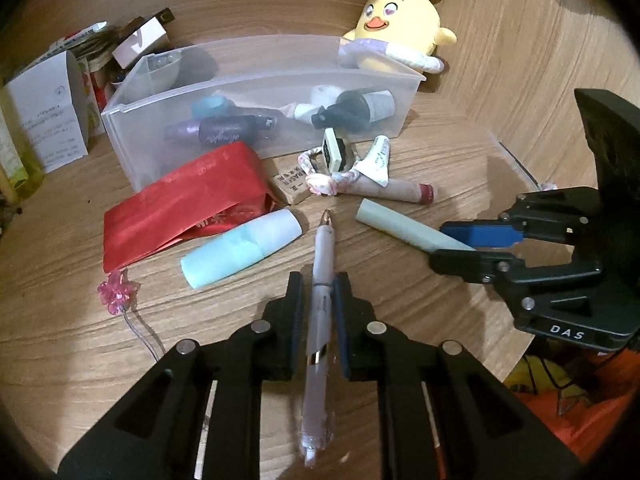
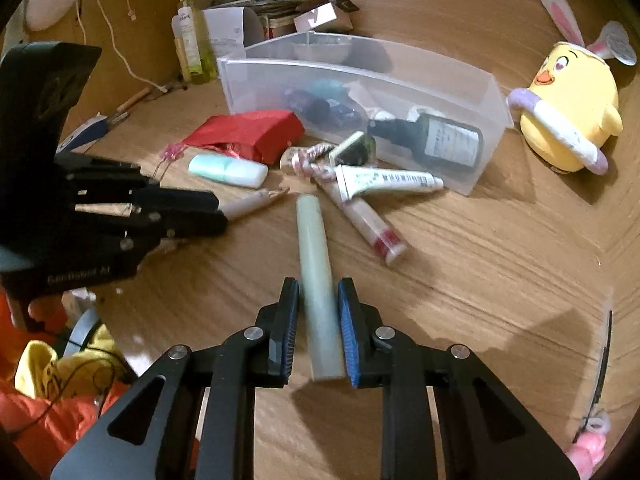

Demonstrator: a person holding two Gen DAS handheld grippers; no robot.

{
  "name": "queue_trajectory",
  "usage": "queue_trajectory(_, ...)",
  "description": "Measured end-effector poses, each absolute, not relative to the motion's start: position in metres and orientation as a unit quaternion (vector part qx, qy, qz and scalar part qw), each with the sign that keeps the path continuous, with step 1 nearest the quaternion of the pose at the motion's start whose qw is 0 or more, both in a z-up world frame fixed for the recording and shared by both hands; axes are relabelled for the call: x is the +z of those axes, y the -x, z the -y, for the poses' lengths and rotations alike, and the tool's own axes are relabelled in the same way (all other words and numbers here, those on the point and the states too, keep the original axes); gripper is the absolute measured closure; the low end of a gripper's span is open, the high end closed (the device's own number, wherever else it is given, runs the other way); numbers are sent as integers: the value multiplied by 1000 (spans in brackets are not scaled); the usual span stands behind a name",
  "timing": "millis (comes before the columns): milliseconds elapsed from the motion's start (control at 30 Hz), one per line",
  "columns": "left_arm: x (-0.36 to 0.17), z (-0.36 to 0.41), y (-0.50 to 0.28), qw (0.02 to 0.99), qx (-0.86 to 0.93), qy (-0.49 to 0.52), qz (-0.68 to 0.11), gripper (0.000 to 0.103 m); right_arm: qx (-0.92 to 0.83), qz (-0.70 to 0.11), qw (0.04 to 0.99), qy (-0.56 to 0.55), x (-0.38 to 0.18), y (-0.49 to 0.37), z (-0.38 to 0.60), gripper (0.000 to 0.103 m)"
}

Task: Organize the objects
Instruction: 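Grasp the white pen with left tool while right tool grasps the pale green tube, then carry the pen and pale green tube over the clear bin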

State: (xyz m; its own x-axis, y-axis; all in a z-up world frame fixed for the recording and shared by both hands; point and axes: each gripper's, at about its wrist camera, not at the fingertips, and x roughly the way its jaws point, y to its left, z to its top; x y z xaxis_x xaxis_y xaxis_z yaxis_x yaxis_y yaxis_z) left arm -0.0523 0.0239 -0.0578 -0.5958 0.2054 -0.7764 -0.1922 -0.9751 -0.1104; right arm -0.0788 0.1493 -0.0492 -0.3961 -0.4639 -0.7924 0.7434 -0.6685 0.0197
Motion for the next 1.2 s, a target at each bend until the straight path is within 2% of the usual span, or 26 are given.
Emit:
queue_trajectory(233,-53,-20,41,99,900,424,14,93,-834,-149,354,-397,-42,76,-158,89)
queue_trajectory(533,-13,-21,29,87,928,363,17,93,-864,-91,343,-358,-3,79,-175,89)
queue_trajectory(867,22,-6,49,74,944,317,51,93,-884,-42,333,-325,30,111,-174,89)
queue_trajectory(1200,45,19,95,51,949,302,78,93,-897,-37,317,-306,56,156,-150,89)
